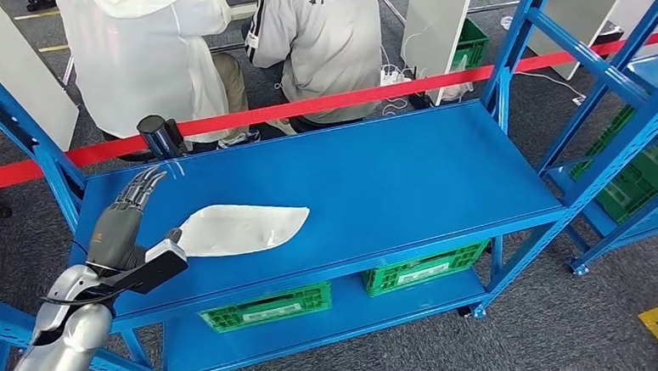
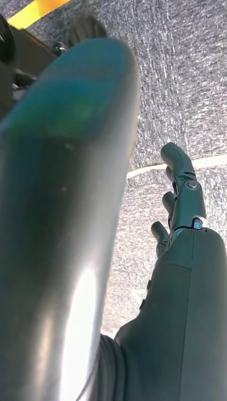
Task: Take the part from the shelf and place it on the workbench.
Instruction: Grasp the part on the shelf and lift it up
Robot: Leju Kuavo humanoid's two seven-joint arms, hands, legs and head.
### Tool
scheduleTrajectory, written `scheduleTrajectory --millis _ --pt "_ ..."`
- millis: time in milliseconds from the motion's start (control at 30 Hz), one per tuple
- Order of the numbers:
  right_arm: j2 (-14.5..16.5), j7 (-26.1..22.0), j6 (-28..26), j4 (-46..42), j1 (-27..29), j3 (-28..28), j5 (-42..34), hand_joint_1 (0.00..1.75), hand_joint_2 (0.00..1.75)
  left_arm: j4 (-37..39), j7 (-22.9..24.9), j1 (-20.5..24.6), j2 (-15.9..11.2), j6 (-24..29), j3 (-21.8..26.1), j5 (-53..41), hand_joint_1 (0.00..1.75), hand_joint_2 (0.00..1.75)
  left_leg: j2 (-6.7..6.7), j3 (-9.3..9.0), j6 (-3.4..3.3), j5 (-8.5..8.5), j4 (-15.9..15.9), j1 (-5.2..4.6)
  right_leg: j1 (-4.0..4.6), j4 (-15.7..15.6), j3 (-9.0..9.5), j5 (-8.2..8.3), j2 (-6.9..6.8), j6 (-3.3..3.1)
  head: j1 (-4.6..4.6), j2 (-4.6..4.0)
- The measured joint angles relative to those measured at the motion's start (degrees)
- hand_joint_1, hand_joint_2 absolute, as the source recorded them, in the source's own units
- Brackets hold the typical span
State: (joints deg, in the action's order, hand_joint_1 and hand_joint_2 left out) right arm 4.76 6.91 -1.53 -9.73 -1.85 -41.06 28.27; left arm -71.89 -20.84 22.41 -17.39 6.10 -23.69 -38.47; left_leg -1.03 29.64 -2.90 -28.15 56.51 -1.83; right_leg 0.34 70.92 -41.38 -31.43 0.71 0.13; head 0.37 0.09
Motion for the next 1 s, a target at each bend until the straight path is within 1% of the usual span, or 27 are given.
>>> scheduleTrajectory --millis 33,67,100,133,167,200,233,267,300,367,400,433,500,533,567,600,633,667,700,733,767,800,833,900,933,967,1000 --pt "0.01 -0.01 0.00 0.00 0.00 -0.04 0.02 0.00 0.00 0.01 0.08 -0.03 0.02 -0.02 -0.19 0.00 0.00 0.00 0.07 0.23 0.00 -0.01 0.22 -0.01 -0.05 2.97 -1.22 -0.92 -0.05 0.04 -0.01 0.00" --pt "0.01 -0.01 0.00 0.00 0.00 -0.11 0.04 0.00 0.00 0.01 0.14 -0.05 0.03 -0.03 -0.38 0.00 0.00 0.00 0.11 0.45 0.03 -0.04 0.46 -0.01 -0.06 4.06 -1.55 -0.80 -0.11 0.01 0.00 0.00" --pt "0.01 -0.01 0.00 0.00 0.00 -0.19 0.07 0.00 0.00 -0.01 0.20 -0.07 0.04 -0.03 -0.52 0.00 0.00 0.00 0.12 0.63 0.09 -0.08 0.69 -0.03 -0.05 2.76 -0.68 0.36 -0.15 -0.12 0.01 0.00" --pt "0.01 -0.01 0.00 -0.01 -0.02 -0.27 0.09 0.00 0.00 -0.03 0.23 -0.07 0.06 -0.03 -0.63 0.00 0.00 0.00 0.12 0.75 0.16 -0.16 0.90 -0.06 -0.02 -0.73 1.33 2.15 -0.17 -0.36 0.01 0.00" --pt "-0.01 -0.02 0.00 -0.02 -0.07 -0.34 0.11 0.00 0.00 -0.06 0.25 -0.07 0.07 -0.03 -0.68 0.00 0.00 0.00 0.11 0.85 0.27 -0.25 1.07 -0.08 0.08 -4.93 3.70 3.39 -0.15 -0.72 -0.01 0.00" --pt "-0.02 -0.03 0.00 -0.03 -0.11 -0.38 0.13 0.00 0.00 -0.09 0.26 -0.04 0.07 -0.03 -0.70 0.00 0.00 0.00 0.08 0.98 0.45 -0.32 1.20 -0.12 0.22 -8.41 5.69 4.41 -0.16 -1.04 -0.03 0.00" --pt "-0.03 -0.04 0.00 -0.04 -0.14 -0.41 0.15 0.00 0.00 -0.12 0.28 -0.03 0.08 -0.03 -0.71 0.00 0.00 0.00 0.07 1.08 0.69 -0.36 1.32 -0.12 0.35 -10.75 6.94 4.82 -0.15 -1.32 -0.02 0.00" --pt "-0.04 -0.05 0.00 -0.04 -0.19 -0.43 0.16 0.00 0.00 -0.14 0.30 -0.03 0.09 -0.04 -0.74 0.00 0.00 0.00 0.05 1.21 1.00 -0.32 1.37 -0.06 0.51 -11.68 7.35 4.72 -0.15 -1.57 -0.02 0.00" --pt "-0.04 -0.05 0.00 -0.04 -0.21 -0.44 0.17 0.00 0.00 -0.16 0.34 -0.02 0.10 -0.04 -0.78 0.00 0.00 0.00 0.01 1.30 1.35 -0.23 1.36 -0.03 0.57 -11.86 7.30 4.96 -0.17 -1.74 0.00 0.00" --pt "0.06 -0.07 -0.01 -0.05 -0.23 -0.46 0.18 0.00 0.00 -0.29 0.43 -0.03 0.04 -0.04 -0.89 0.00 0.00 0.00 0.00 1.56 2.12 -0.59 1.69 -0.04 0.18 -12.59 7.29 5.27 -0.27 -2.19 0.01 0.00" --pt "0.14 -0.08 -0.01 -0.08 -0.24 -0.48 0.20 0.00 0.00 -0.37 0.47 0.05 -0.03 -0.03 -0.93 -0.01 0.00 0.00 0.05 2.03 2.60 -1.55 2.75 0.01 -0.09 -12.89 7.26 5.51 -0.35 -2.39 -0.07 0.00" --pt "0.22 -0.08 0.02 -0.10 -0.24 -0.49 0.24 0.00 0.00 -0.44 0.52 0.14 -0.10 -0.03 -0.96 -0.01 0.00 0.00 0.13 2.97 3.15 -3.14 4.99 0.19 -0.39 -13.12 7.19 5.69 -0.43 -2.53 -0.15 0.00" --pt "0.27 -0.08 0.07 -0.13 -0.26 -0.50 0.32 0.00 0.00 -0.42 0.57 0.21 -0.17 -0.10 -1.05 -0.04 0.00 0.00 0.35 6.03 4.26 -7.00 12.23 0.99 -0.67 -13.17 6.81 5.86 -0.53 -2.58 -0.33 0.00" --pt "0.27 -0.07 0.09 -0.13 -0.24 -0.51 0.37 0.00 0.00 -0.34 0.59 0.13 -0.16 -0.21 -1.10 -0.09 0.00 0.00 0.46 7.37 4.73 -8.10 15.48 1.44 -0.81 -13.17 6.63 5.94 -0.58 -2.47 -0.34 0.00" --pt "0.27 -0.06 0.09 -0.13 -0.21 -0.52 0.40 0.00 0.00 -0.25 0.58 0.04 -0.16 -0.35 -1.19 -0.16 0.00 0.00 0.57 7.94 5.14 -8.12 17.04 1.85 -0.97 -13.16 6.50 6.04 -0.63 -2.32 -0.34 0.00" --pt "0.27 -0.05 0.09 -0.13 -0.18 -0.52 0.45 0.00 0.00 -0.12 0.58 -0.02 -0.16 -0.49 -1.30 -0.25 0.00 0.00 0.68 7.43 5.49 -7.02 16.35 2.21 -1.15 -13.13 6.42 6.16 -0.67 -2.14 -0.33 0.00" --pt "0.27 -0.03 0.10 -0.13 -0.18 -0.53 0.51 0.00 0.00 0.03 0.56 -0.02 -0.16 -0.65 -1.42 -0.32 0.00 0.00 0.80 5.79 5.82 -5.06 13.37 2.53 -1.35 -13.10 6.39 6.26 -0.68 -1.93 -0.34 0.00" --pt "0.26 -0.01 0.11 -0.13 -0.20 -0.53 0.57 0.00 0.00 0.22 0.51 0.05 -0.14 -0.78 -1.58 -0.35 0.00 0.00 0.94 3.52 6.11 -3.12 9.01 2.83 -1.49 -13.05 6.36 6.35 -0.69 -1.65 -0.34 0.00" --pt "0.25 0.01 0.12 -0.13 -0.23 -0.53 0.66 0.00 0.00 0.55 0.44 0.24 -0.03 -0.92 -1.81 -0.36 0.00 0.00 0.95 1.31 6.23 -1.78 4.98 2.88 -1.60 -13.01 6.27 6.47 -0.67 -1.28 -0.41 0.00" --pt "0.23 0.04 0.13 -0.13 -0.27 -0.53 0.79 0.00 0.00 1.01 0.31 0.48 0.17 -0.99 -2.07 -0.36 0.00 0.00 0.91 -0.20 6.11 -1.04 2.05 2.84 -1.63 -12.97 6.16 6.64 -0.65 -0.85 -0.45 0.00" --pt "0.21 0.06 0.13 -0.13 -0.30 -0.53 0.93 0.00 0.00 1.68 0.17 0.77 0.56 -0.98 -2.36 -0.34 0.00 0.00 0.83 -0.87 5.80 -0.95 0.53 2.73 -1.56 -12.95 6.03 6.83 -0.65 -0.42 -0.50 0.00" --pt "0.18 0.10 0.13 -0.14 -0.34 -0.53 1.08 0.00 0.00 2.53 0.05 1.08 1.12 -0.92 -2.68 -0.26 0.00 0.00 0.71 -0.89 5.39 -1.02 0.25 2.59 -1.50 -12.93 5.89 6.86 -0.64 -0.35 -0.53 0.00" --pt "0.15 0.12 0.14 -0.14 -0.37 -0.54 1.22 0.00 0.00 3.56 -0.08 1.37 1.78 -0.83 -3.03 -0.15 0.00 0.00 0.66 -0.66 5.03 -0.96 0.21 2.58 -1.43 -12.93 5.83 6.89 -0.66 -0.78 -0.50 0.00" --pt "0.10 0.05 0.19 -0.15 -0.41 -0.54 1.45 0.00 0.00 6.28 -0.38 2.03 3.33 -0.67 -3.86 0.07 0.00 0.00 0.63 -0.51 4.54 -0.85 0.13 2.55 -1.40 -13.07 5.84 6.94 -0.69 -2.11 -0.47 0.00" --pt "0.09 -0.01 0.23 -0.15 -0.44 -0.55 1.56 0.00 0.00 7.96 -0.61 2.41 4.14 -0.53 -4.38 0.12 0.00 0.00 0.60 -0.46 4.31 -0.78 0.18 2.45 -1.42 -13.24 5.89 7.23 -0.70 -2.38 -0.48 0.00" --pt "0.09 -0.02 0.27 -0.15 -0.47 -0.55 1.66 0.00 0.00 9.73 -0.97 2.78 4.99 -0.30 -4.89 0.25 0.00 0.00 0.61 -0.38 4.07 -0.72 0.23 2.36 -1.47 -13.44 5.95 7.54 -0.69 -2.11 -0.47 0.00" --pt "0.09 0.01 0.30 -0.15 -0.50 -0.55 1.80 0.00 0.00 11.57 -1.45 3.13 5.86 0.03 -5.46 0.54 0.00 0.00 0.62 -0.28 3.90 -0.66 0.29 2.29 -1.54 -13.64 6.00 7.82 -0.69 -1.66 -0.47 0.00"
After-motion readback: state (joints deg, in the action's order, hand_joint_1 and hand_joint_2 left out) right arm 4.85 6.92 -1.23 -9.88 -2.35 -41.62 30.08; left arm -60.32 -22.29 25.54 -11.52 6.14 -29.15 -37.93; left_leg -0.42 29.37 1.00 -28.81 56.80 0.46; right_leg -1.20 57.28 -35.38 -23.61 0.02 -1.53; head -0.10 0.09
